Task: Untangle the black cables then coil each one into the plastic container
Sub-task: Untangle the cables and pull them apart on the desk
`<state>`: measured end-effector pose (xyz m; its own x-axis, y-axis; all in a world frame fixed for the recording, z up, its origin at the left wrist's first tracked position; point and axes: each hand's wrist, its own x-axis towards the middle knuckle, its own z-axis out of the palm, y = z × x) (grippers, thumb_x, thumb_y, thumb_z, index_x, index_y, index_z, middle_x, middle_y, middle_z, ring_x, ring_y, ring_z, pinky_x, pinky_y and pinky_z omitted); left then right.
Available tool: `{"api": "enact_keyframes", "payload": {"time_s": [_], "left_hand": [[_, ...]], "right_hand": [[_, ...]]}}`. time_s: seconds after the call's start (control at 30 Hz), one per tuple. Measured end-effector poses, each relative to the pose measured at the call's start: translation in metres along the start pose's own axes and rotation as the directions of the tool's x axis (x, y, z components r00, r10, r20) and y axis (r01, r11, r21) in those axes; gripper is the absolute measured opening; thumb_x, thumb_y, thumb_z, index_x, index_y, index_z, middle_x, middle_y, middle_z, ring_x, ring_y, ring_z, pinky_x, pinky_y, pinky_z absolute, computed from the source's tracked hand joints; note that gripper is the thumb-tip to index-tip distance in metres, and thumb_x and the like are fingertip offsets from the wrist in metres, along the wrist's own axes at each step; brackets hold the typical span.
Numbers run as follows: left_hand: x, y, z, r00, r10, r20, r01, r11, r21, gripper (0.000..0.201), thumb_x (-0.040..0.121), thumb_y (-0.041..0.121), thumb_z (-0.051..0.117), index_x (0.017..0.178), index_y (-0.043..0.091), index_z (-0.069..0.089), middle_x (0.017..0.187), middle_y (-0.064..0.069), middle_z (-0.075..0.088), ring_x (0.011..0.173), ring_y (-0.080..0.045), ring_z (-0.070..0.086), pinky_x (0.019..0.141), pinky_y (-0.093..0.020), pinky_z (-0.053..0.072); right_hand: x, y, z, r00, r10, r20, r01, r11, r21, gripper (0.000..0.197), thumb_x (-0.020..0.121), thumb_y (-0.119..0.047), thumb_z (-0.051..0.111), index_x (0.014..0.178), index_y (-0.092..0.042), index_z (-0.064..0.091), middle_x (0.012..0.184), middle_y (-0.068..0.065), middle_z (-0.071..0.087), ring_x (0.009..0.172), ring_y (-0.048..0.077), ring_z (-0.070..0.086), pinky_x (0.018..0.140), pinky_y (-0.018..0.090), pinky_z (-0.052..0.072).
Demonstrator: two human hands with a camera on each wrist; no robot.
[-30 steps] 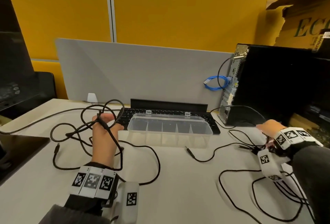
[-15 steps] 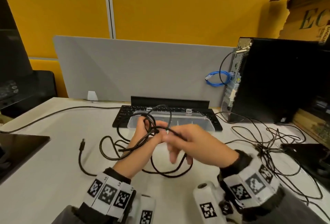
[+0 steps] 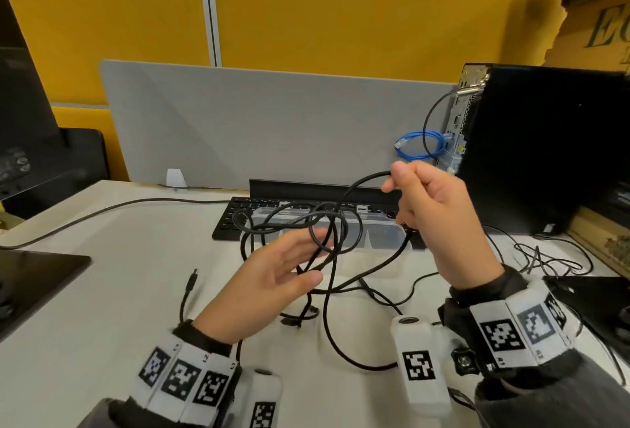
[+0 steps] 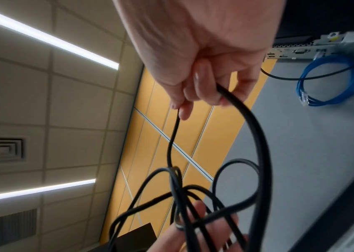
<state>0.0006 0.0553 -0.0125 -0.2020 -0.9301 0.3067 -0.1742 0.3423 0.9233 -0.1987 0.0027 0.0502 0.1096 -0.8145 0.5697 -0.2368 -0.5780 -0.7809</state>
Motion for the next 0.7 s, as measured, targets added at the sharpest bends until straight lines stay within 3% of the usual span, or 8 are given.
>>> {"api": "enact_keyframes", "payload": {"time_s": [0.07,0.17,0.3,0.4,0.47,0.53,0.63,0.7], "left_hand": [[-0.002,0.000,-0.009,0.995,0.017,0.101,-0.006,0.994,-0.108,0.055,0.082,0.020,0.067,0.132,0.026,0.045,0.135,0.017,0.052,0.129,-0.002,0.043,0.108,-0.033,0.038],[-0.005,0.002,-0.024,0.974,0.032,0.224,0.033,0.960,-0.278,0.066,0.078,0.025,0.066,0.139,0.017,0.041,0.144,0.004,0.045,0.136,-0.012,0.036,0.106,-0.037,0.039],[-0.007,0.005,-0.038,0.983,0.020,0.180,0.045,0.937,-0.347,0.061,0.074,0.042,0.072,0.129,0.020,0.056,0.137,-0.004,0.053,0.129,-0.018,0.047,0.096,-0.035,0.047],[-0.005,0.005,-0.046,0.997,-0.018,-0.069,-0.016,0.886,-0.463,0.049,0.066,0.044,0.076,0.105,0.015,0.071,0.113,-0.012,0.068,0.102,-0.027,0.066,0.079,-0.037,0.056],[0.002,-0.001,-0.046,0.941,-0.107,-0.320,-0.051,0.892,-0.449,0.030,0.069,0.036,0.071,0.090,0.014,0.071,0.090,-0.009,0.072,0.082,-0.026,0.070,0.070,-0.037,0.058],[0.009,-0.009,-0.039,0.879,-0.177,-0.443,0.030,0.947,-0.318,0.023,0.078,0.029,0.064,0.099,0.019,0.063,0.093,0.000,0.069,0.090,-0.021,0.067,0.078,-0.037,0.054],[0.013,-0.021,-0.024,0.926,-0.258,-0.276,0.232,0.965,-0.123,0.049,0.075,0.039,0.070,0.119,0.029,0.051,0.114,0.010,0.061,0.108,-0.009,0.057,0.089,-0.033,0.048],[0.011,-0.025,-0.017,0.934,-0.332,-0.129,0.328,0.943,-0.051,0.037,0.082,0.036,0.064,0.116,0.027,0.053,0.109,0.010,0.066,0.108,-0.007,0.058,0.092,-0.033,0.045]], "right_hand": [[-0.001,-0.002,-0.002,1.000,0.027,0.004,-0.027,1.000,0.016,0.027,0.097,-0.025,0.042,0.081,-0.015,0.061,0.043,-0.012,0.042,0.039,0.004,0.040,0.045,0.022,0.047],[-0.001,-0.001,-0.002,0.998,0.060,0.033,-0.061,0.998,0.030,0.027,0.098,-0.026,0.041,0.083,-0.015,0.060,0.046,-0.005,0.036,0.036,0.004,0.038,0.039,0.023,0.043],[-0.002,0.003,0.004,0.997,0.060,0.037,-0.060,0.998,-0.014,0.028,0.099,-0.026,0.038,0.083,-0.015,0.058,0.049,-0.002,0.037,0.036,0.004,0.038,0.038,0.026,0.041],[0.000,0.005,0.001,0.996,0.090,0.004,-0.090,0.996,0.008,0.028,0.100,-0.025,0.035,0.083,-0.014,0.054,0.051,-0.003,0.035,0.038,0.003,0.033,0.036,0.020,0.036],[0.001,0.008,-0.002,0.989,0.149,0.015,-0.149,0.987,0.061,0.028,0.101,-0.025,0.033,0.083,-0.014,0.051,0.050,-0.007,0.034,0.039,0.004,0.031,0.036,0.019,0.033],[0.000,0.010,0.001,0.972,0.217,0.084,-0.227,0.964,0.136,0.028,0.101,-0.025,0.031,0.083,-0.014,0.050,0.050,-0.008,0.033,0.041,0.005,0.029,0.038,0.019,0.032],[-0.006,0.010,0.006,0.942,0.280,0.188,-0.328,0.890,0.317,0.027,0.101,-0.026,0.030,0.088,-0.012,0.049,0.053,-0.005,0.035,0.043,0.007,0.029,0.041,0.019,0.034],[-0.010,0.013,0.005,0.944,0.277,0.181,-0.327,0.862,0.388,0.026,0.101,-0.026,0.030,0.091,-0.012,0.049,0.055,-0.004,0.038,0.045,0.007,0.031,0.044,0.019,0.037]]}}
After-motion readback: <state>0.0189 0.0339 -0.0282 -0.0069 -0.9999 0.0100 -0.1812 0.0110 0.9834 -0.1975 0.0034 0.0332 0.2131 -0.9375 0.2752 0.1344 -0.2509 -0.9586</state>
